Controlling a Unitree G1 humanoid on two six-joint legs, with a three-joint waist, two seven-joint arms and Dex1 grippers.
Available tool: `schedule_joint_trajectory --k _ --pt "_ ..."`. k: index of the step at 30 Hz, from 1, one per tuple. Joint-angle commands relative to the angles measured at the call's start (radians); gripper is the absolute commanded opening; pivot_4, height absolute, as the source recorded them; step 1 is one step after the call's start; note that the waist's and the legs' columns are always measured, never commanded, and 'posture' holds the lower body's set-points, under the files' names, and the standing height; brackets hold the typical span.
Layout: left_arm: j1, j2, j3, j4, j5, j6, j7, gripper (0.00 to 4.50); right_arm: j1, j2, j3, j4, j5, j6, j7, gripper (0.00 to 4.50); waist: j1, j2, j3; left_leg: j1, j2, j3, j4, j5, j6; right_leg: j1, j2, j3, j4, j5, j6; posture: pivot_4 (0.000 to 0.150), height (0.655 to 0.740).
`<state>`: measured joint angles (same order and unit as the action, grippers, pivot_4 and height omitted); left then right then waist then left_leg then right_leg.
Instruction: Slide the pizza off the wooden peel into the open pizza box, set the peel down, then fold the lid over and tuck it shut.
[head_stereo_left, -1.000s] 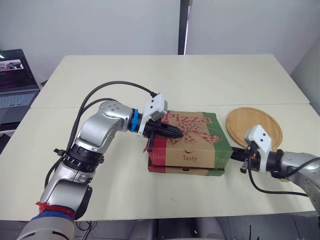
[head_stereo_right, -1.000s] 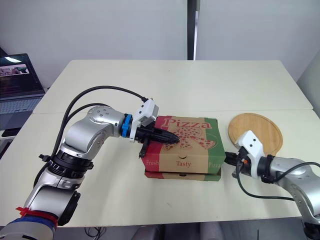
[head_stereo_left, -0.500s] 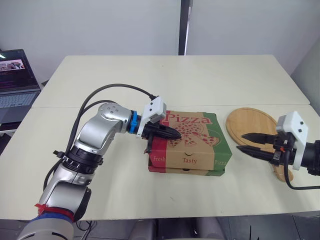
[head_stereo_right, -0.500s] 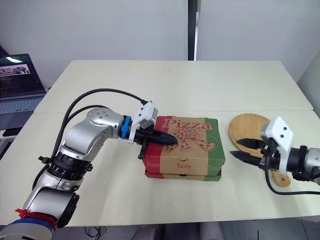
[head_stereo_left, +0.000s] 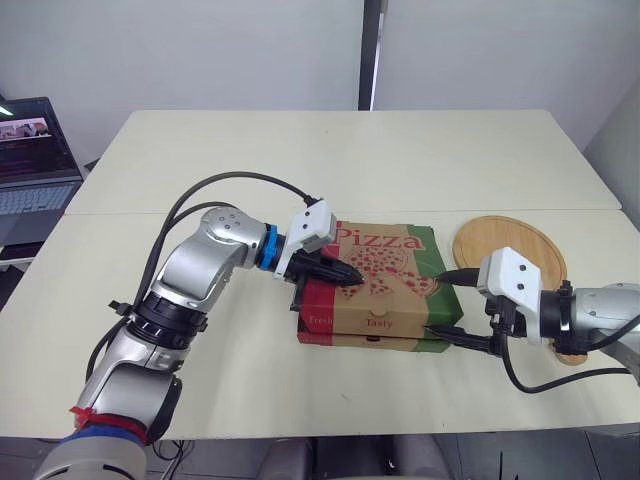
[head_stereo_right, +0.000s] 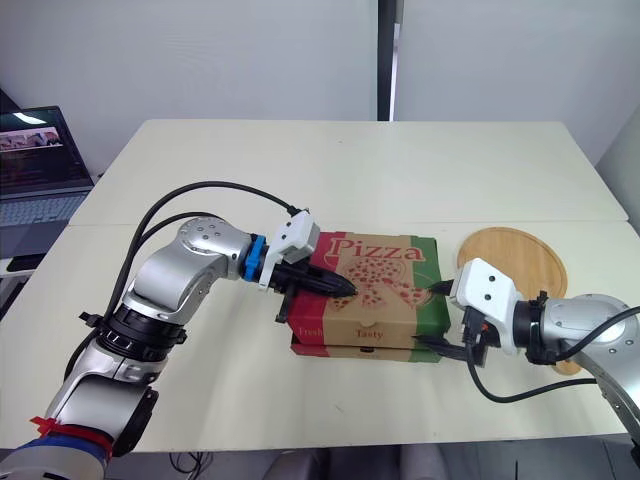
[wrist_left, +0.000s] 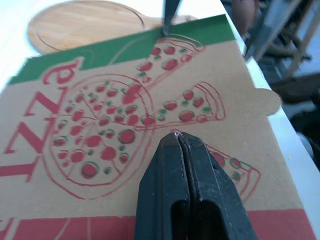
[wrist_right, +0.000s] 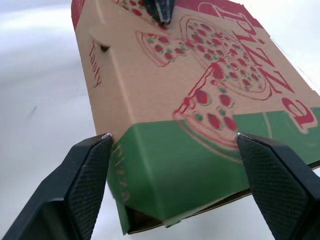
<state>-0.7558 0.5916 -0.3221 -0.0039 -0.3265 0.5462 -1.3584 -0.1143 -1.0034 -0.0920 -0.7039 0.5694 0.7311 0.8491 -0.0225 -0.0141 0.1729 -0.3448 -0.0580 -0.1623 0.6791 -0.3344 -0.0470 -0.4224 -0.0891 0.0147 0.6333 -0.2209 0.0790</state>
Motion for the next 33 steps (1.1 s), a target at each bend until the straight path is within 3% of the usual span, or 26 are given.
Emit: schedule_joint_trajectory --k 1,12,25,29,33 --pt "-0.010 0.008 -0.015 -0.041 0.012 -0.031 -0.022 0.00 -0.015 0.001 0.009 -0.012 -0.034 -0.032 -0.007 4.22 0.001 0.000 0.000 0.000 0.000 0.000 0.000 0.000 0.000 0.000 0.000 0.000 0.000 0.000 0.000 0.150 0.7400" --pt "0.009 0.012 -0.040 -0.051 0.049 -0.072 -0.032 0.00 -0.008 0.047 0.083 -0.009 -0.168 -0.100 -0.066 4.22 0.000 0.000 0.000 0.000 0.000 0.000 0.000 0.000 0.000 0.000 0.000 0.000 0.000 0.000 0.000 0.150 0.7400" --pt "0.063 0.021 -0.057 -0.072 0.099 -0.115 -0.010 0.00 0.092 0.060 0.084 -0.062 -0.205 -0.112 -0.069 4.22 0.000 0.000 0.000 0.000 0.000 0.000 0.000 0.000 0.000 0.000 0.000 0.000 0.000 0.000 0.000 0.150 0.7400" --pt "0.069 0.022 -0.057 -0.072 0.107 -0.121 0.000 0.00 0.102 0.078 0.019 -0.071 -0.152 -0.090 -0.071 4.22 0.000 0.000 0.000 0.001 0.000 0.000 0.000 0.000 0.000 0.000 0.000 0.000 0.001 0.000 0.000 0.150 0.7400" --pt "0.070 0.019 -0.053 -0.069 0.111 -0.124 0.006 0.00 0.112 0.086 -0.110 -0.078 -0.007 -0.011 -0.041 4.22 0.001 0.000 0.000 0.001 0.000 0.000 0.000 0.000 0.000 0.001 0.000 0.000 0.001 0.000 0.000 0.150 0.7400"
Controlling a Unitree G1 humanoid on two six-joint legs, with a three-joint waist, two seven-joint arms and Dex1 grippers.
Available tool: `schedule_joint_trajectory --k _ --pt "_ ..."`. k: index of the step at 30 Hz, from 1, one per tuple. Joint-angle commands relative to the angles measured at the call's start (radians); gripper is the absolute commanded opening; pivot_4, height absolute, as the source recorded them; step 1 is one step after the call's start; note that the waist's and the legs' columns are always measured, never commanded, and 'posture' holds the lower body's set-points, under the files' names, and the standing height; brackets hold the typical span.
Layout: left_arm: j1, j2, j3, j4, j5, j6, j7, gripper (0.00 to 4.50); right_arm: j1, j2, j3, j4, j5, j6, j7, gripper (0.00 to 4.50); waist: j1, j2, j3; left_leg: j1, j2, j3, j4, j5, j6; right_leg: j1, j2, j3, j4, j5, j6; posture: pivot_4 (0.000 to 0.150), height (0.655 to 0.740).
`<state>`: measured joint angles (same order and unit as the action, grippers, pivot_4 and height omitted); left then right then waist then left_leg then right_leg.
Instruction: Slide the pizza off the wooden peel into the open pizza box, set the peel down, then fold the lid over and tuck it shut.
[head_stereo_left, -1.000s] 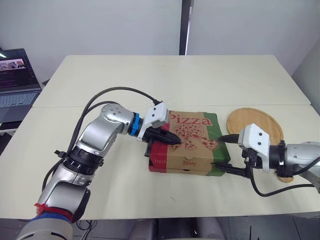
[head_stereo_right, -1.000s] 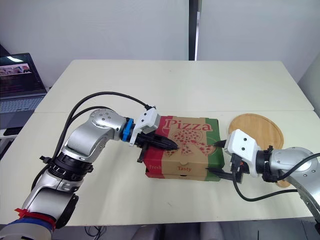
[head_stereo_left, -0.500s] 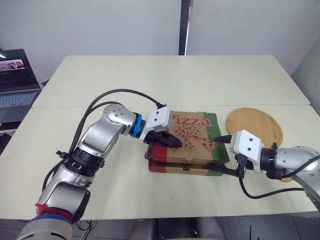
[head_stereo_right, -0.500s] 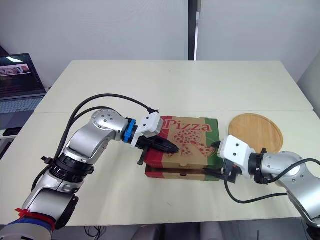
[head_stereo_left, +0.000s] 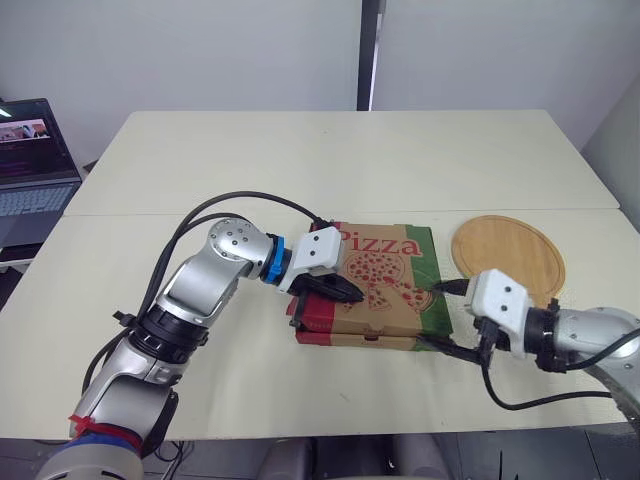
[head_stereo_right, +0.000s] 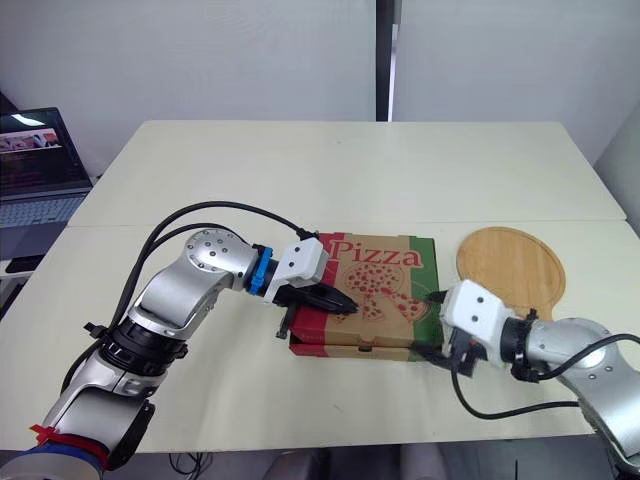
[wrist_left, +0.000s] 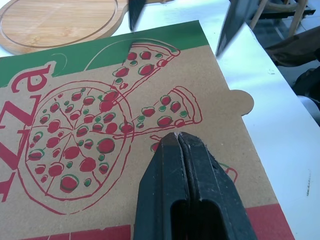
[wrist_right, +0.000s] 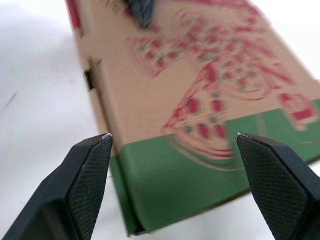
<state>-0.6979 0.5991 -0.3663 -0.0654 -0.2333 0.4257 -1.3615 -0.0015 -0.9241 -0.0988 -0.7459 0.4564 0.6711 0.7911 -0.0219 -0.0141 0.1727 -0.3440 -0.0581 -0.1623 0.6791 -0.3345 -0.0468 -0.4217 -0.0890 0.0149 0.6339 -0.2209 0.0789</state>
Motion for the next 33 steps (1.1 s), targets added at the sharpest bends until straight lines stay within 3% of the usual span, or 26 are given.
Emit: schedule_joint_trajectory --k 1,5,8,13,18,23,28,33 --pt "0.012 0.010 -0.007 -0.007 0.017 -0.002 0.011 0.00 -0.008 0.010 -0.133 -0.034 0.148 0.073 0.019 4.22 0.000 0.000 0.000 0.000 0.000 0.000 0.000 0.000 0.000 0.000 0.000 0.000 0.000 0.000 0.000 0.150 0.7400" --pt "0.007 0.000 -0.004 0.001 0.013 -0.001 0.021 0.00 -0.090 0.039 -0.086 -0.003 0.161 0.103 -0.034 4.22 -0.003 0.000 0.000 0.001 0.000 0.000 0.000 0.000 0.000 0.001 0.000 0.000 0.000 0.000 0.000 0.150 0.7400" --pt "0.007 -0.007 0.000 0.002 0.008 -0.001 0.029 0.00 -0.159 0.082 0.060 0.034 0.066 0.080 -0.086 3.69 -0.003 0.000 0.000 0.002 0.000 0.000 0.000 0.000 0.000 0.001 0.000 0.000 0.001 0.000 0.000 0.150 0.7400" --pt "0.012 -0.009 0.022 -0.014 -0.006 0.008 0.046 0.00 -0.256 0.167 0.271 0.135 -0.080 0.011 -0.108 1.97 -0.005 0.000 0.000 0.002 0.000 0.001 0.000 0.000 0.000 0.000 0.000 0.001 0.002 0.000 0.000 0.150 0.7400" --pt "0.019 0.017 0.103 -0.061 -0.067 0.050 0.068 0.00 -0.279 0.202 0.333 0.161 -0.130 -0.036 -0.088 0.13 -0.005 0.000 0.000 0.002 0.000 0.000 0.000 0.000 0.000 -0.001 0.000 0.001 0.004 0.000 0.000 0.150 0.7400" --pt "0.053 0.150 0.222 -0.098 -0.131 0.107 0.040 0.00 -0.282 0.215 0.352 0.165 -0.151 -0.060 -0.068 0.06 -0.010 0.000 0.000 0.002 0.000 0.000 0.000 0.000 0.000 -0.003 0.000 0.001 0.007 -0.001 -0.001 0.150 0.7400" --pt "0.115 0.301 0.265 -0.055 -0.106 0.067 -0.008 0.00 -0.290 0.225 0.359 0.173 -0.163 -0.072 -0.047 0.06 -0.009 0.000 0.000 0.003 0.000 0.000 0.000 0.000 0.000 -0.003 0.001 0.001 0.008 -0.001 -0.001 0.150 0.7400" --pt "0.191 0.307 0.239 -0.085 -0.087 0.043 0.016 0.00 -0.295 0.226 0.359 0.179 -0.168 -0.076 -0.031 0.06 -0.005 0.000 0.000 0.002 0.000 0.000 0.000 0.000 0.000 -0.003 0.001 0.001 0.008 -0.001 -0.001 0.150 0.7400"
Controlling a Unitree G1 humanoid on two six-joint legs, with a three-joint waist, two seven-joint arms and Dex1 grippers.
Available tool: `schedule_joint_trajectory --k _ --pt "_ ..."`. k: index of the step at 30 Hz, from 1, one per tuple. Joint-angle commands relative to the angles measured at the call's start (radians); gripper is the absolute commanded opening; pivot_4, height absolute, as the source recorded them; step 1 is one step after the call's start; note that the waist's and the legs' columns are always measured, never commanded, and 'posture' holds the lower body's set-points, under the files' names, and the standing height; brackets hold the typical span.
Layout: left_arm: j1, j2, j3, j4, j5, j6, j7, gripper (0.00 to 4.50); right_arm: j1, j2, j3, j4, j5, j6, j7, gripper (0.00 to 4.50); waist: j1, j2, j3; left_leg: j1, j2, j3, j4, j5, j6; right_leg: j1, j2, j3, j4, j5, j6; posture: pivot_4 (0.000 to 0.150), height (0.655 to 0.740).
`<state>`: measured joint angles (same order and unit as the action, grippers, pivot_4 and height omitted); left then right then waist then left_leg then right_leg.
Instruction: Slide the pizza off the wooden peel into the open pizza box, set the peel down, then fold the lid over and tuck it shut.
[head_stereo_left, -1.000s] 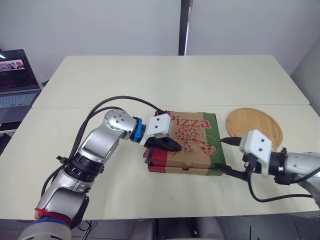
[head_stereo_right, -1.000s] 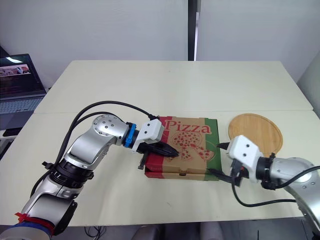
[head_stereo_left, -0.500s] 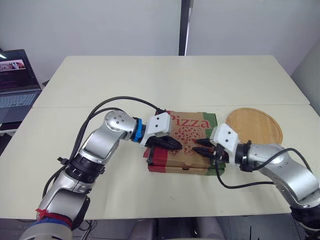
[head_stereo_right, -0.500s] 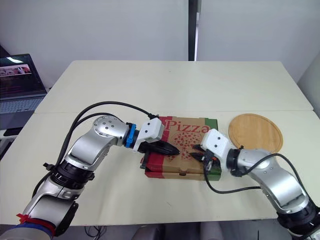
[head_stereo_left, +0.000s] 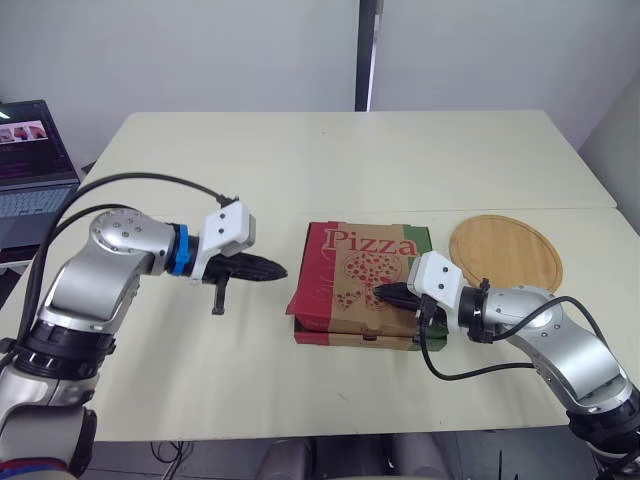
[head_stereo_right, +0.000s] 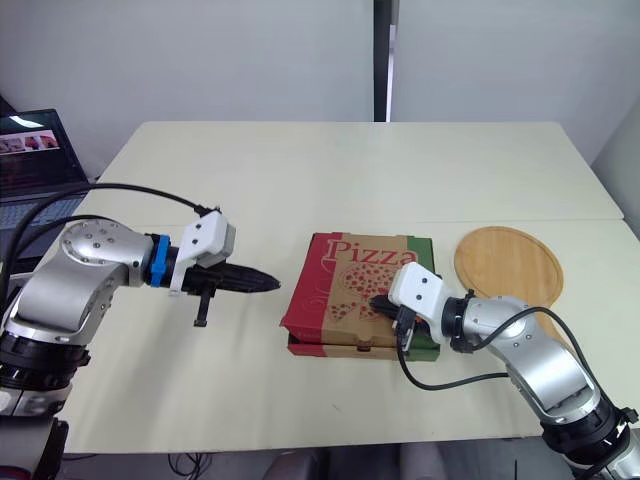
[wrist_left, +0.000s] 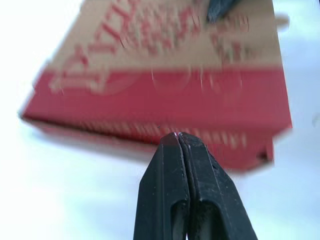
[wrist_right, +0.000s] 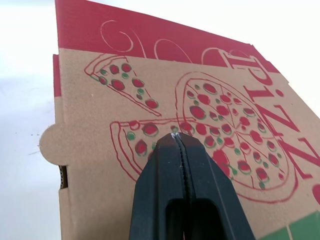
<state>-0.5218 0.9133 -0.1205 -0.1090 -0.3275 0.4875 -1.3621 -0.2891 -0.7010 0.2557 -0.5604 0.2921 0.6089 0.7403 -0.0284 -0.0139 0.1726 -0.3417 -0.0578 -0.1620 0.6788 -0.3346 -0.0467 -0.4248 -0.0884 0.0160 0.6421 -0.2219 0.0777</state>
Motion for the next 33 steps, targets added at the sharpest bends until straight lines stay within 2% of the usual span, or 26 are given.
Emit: schedule_joint_trajectory --k 1,9,20,33 --pt "0.025 -0.016 -0.015 -0.051 0.011 -0.018 0.028 0.00 -0.008 0.003 0.004 -0.006 -0.003 -0.014 0.023 0.06 0.002 0.000 0.000 0.000 0.000 0.000 0.000 0.000 0.000 0.000 0.000 0.000 0.000 0.000 0.000 0.150 0.7400" --pt "0.031 -0.067 -0.074 -0.072 0.039 -0.029 0.053 0.00 -0.021 0.008 0.007 0.007 -0.006 -0.015 0.043 0.06 0.001 0.000 0.000 0.000 0.000 0.000 0.000 0.000 0.000 0.000 0.000 0.000 0.000 0.000 0.000 0.150 0.7400" --pt "0.058 -0.089 -0.066 -0.059 0.053 -0.054 0.086 0.00 -0.018 0.013 0.014 0.016 -0.019 -0.019 0.055 0.06 0.005 0.000 0.000 0.000 0.000 0.000 0.000 0.000 0.000 0.001 0.000 0.000 0.000 0.000 0.000 0.150 0.7400" --pt "0.058 -0.133 -0.021 -0.074 0.003 0.008 0.152 0.00 -0.028 0.018 0.014 0.038 -0.034 -0.031 0.083 0.06 0.020 0.000 0.000 0.001 0.000 0.000 0.000 0.000 0.000 0.001 -0.001 0.000 0.000 0.000 0.000 0.150 0.7400"
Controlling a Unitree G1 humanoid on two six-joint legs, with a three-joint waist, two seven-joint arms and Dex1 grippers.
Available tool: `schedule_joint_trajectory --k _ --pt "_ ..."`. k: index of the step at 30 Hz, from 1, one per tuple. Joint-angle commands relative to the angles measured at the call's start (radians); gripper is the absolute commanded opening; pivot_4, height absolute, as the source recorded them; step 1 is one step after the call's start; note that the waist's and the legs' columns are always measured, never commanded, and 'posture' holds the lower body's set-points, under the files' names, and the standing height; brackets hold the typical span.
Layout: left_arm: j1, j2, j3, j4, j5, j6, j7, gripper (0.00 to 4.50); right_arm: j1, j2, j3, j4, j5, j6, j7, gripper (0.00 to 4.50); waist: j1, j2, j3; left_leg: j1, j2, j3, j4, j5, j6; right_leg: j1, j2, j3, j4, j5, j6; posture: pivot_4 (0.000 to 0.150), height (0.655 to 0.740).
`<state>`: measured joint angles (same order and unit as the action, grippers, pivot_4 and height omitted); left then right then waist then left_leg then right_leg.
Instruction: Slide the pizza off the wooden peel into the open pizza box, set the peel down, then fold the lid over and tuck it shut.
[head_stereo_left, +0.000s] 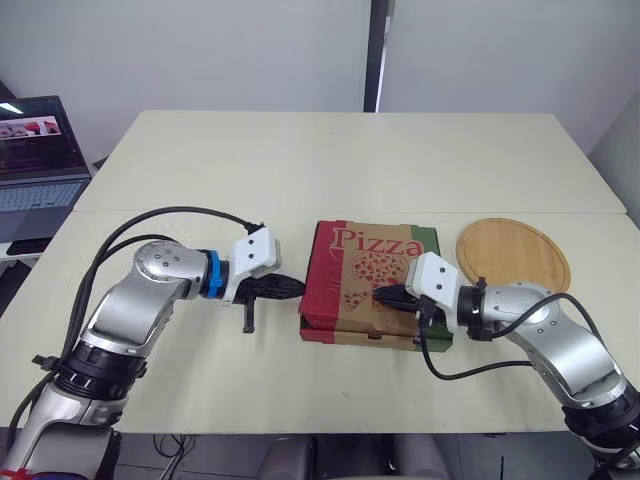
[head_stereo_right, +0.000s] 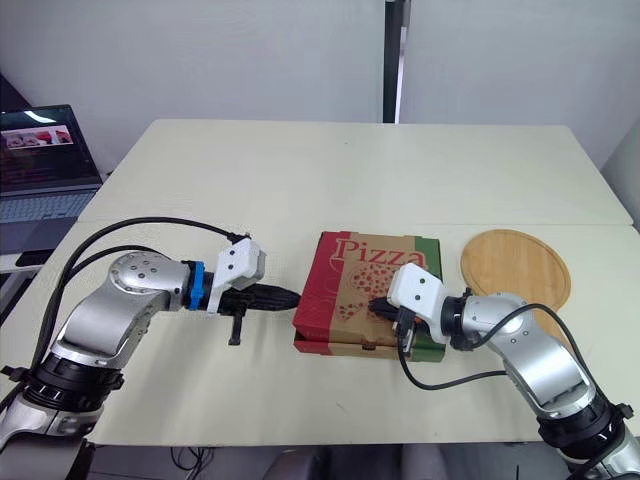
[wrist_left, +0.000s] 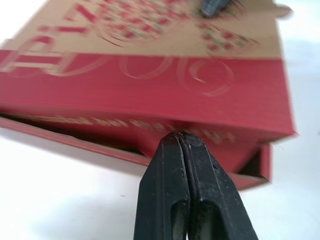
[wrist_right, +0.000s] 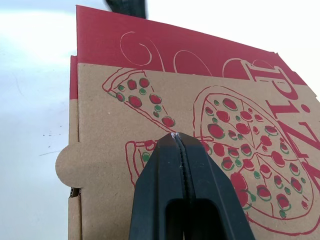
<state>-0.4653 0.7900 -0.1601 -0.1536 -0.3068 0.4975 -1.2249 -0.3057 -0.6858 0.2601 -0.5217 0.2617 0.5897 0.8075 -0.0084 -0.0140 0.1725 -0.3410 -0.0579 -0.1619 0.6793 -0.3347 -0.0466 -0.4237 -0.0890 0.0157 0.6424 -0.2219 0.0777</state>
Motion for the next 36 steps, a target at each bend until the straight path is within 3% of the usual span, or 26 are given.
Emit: schedule_joint_trajectory --k 1,13,29,36 --pt "0.004 -0.014 0.017 -0.031 -0.017 -0.004 0.020 0.00 -0.012 0.003 0.009 0.001 -0.004 -0.013 0.017 0.06 0.000 0.000 0.000 0.000 0.000 0.000 0.000 0.000 0.000 0.000 0.000 0.000 0.000 0.000 0.000 0.150 0.7400" --pt "0.006 -0.045 -0.013 -0.056 -0.008 -0.011 0.042 0.00 -0.021 0.000 0.005 0.016 -0.009 -0.021 0.039 0.06 0.006 0.000 0.000 0.000 0.000 0.000 0.000 0.000 0.000 0.000 0.000 0.000 0.000 0.000 0.000 0.150 0.7400" --pt "0.023 0.008 -0.072 -0.080 0.076 -0.095 -0.020 0.00 -0.035 0.000 0.004 0.031 -0.014 -0.025 0.056 0.06 0.006 0.000 0.000 0.000 0.000 0.000 0.000 0.000 0.000 0.000 0.000 0.000 -0.001 0.000 0.000 0.150 0.7400" --pt "-0.011 -0.067 -0.037 -0.092 0.041 -0.059 0.041 0.00 -0.034 0.002 0.006 0.030 -0.014 -0.025 0.058 0.06 0.009 0.000 0.000 0.000 0.000 0.000 0.000 0.000 0.000 0.001 0.000 0.000 -0.001 0.000 0.000 0.150 0.7400"
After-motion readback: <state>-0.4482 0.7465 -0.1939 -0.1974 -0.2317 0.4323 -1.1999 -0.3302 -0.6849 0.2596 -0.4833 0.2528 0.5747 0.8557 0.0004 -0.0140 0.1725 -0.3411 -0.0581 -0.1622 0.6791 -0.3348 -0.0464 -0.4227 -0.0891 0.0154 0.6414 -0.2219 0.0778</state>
